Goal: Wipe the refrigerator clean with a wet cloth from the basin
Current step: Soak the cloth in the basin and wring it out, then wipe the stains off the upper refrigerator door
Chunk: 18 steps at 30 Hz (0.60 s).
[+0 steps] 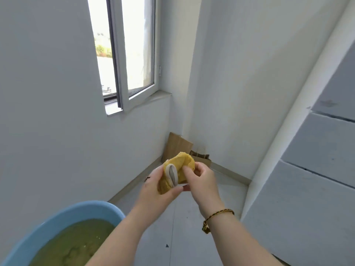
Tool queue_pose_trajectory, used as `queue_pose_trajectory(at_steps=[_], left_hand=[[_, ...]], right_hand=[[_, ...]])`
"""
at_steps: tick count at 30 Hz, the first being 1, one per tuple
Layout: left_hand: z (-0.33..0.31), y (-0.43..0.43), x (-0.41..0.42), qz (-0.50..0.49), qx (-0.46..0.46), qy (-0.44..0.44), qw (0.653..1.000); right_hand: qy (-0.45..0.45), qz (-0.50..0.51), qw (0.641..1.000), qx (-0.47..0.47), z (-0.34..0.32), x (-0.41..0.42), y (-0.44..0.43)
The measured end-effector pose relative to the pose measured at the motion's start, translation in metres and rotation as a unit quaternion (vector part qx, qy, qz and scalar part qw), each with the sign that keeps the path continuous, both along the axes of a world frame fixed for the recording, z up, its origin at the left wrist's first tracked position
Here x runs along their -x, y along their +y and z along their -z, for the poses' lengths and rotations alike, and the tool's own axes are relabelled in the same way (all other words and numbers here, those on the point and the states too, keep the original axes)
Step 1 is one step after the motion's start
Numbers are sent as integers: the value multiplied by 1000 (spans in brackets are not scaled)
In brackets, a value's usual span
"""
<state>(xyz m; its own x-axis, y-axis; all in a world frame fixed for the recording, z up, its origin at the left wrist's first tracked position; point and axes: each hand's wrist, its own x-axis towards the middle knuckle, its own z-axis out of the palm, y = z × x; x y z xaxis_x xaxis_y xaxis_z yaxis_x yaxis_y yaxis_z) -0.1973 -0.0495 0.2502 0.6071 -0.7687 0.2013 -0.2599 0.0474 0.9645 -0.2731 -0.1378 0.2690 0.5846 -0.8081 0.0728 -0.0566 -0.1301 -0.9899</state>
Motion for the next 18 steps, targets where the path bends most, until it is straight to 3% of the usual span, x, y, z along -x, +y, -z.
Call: queue_pose_trajectory(at_steps=[6, 11, 13, 16, 18], left_hand=[[-21, -71, 122, 57, 46, -8, 997], [-39, -122, 202, 119, 31, 122, 985], [-47, -144, 228, 141, 28, 128, 981], [-60, -180, 274, 198, 29, 123, 972], [-66, -204, 304, 234, 21, 162, 958]], right_hand=[[-22, 80, 996, 26, -26, 150, -41], [12, 167, 982, 90, -47, 279, -77], [23, 190, 976, 106, -53, 319, -87], [-1, 267, 960, 80, -53, 367, -105], [-69, 290, 954, 11, -53, 392, -119]])
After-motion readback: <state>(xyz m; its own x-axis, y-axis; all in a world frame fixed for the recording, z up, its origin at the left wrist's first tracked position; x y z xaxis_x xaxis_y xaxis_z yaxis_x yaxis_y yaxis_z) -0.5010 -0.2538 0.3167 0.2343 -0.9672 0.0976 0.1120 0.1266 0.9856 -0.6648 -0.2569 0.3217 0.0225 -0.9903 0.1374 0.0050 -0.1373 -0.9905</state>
